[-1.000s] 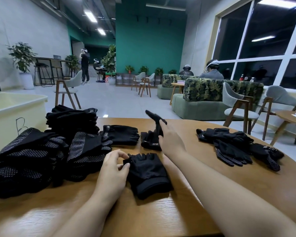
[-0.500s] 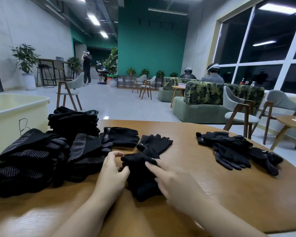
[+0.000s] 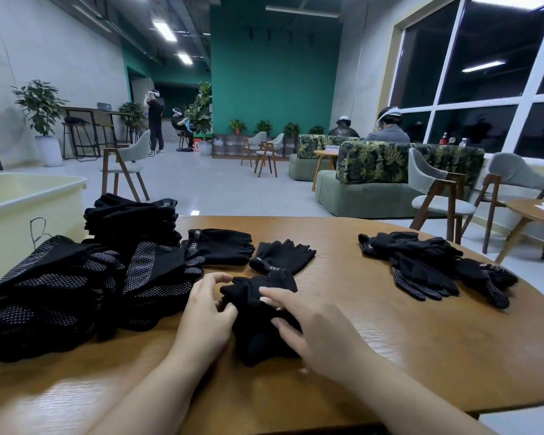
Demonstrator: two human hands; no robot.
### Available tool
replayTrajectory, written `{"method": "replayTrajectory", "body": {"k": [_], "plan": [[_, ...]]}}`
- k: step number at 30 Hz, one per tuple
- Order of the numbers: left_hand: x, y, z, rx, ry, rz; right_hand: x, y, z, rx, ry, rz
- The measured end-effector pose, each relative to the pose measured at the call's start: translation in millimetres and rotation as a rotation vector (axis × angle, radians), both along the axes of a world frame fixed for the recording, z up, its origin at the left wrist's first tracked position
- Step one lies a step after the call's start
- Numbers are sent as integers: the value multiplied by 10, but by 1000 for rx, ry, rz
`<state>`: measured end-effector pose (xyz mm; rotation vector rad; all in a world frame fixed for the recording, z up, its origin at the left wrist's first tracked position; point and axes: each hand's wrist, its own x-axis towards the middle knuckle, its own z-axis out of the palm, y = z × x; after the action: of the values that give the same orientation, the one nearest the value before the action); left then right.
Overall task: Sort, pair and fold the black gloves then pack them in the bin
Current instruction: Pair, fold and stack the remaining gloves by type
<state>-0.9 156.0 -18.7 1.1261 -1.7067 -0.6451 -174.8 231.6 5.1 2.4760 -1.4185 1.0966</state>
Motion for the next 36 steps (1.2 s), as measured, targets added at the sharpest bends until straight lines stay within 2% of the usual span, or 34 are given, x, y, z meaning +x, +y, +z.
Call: {"method": "replayTrajectory", "body": {"k": [3, 7, 10, 13, 16, 19, 24, 31, 36], "plan": [[4, 13, 3, -27, -33, -10, 16, 28, 14, -35, 62, 9], [-1, 13, -1, -44, -45, -5, 9, 59, -18, 157, 91, 59], [-12, 78, 47, -119, -126, 20, -13, 49, -53, 213, 60, 66], [51, 166, 114, -279, -236, -142, -43, 44, -82, 291, 72, 51], [160, 259, 131, -194, -393, -366, -81, 61, -107, 338, 61, -9], [263, 264, 108, -178, -549, -407, -112, 100, -112, 416, 3, -81], [247, 283, 147, -129, -479, -411, -109, 130, -102, 490, -22, -94], [197, 235, 154, -234, -631, -350, -112, 128, -133, 516, -40, -115], [211, 232, 150, -247, -481, -355, -107, 130, -127, 493, -85, -118]]}}
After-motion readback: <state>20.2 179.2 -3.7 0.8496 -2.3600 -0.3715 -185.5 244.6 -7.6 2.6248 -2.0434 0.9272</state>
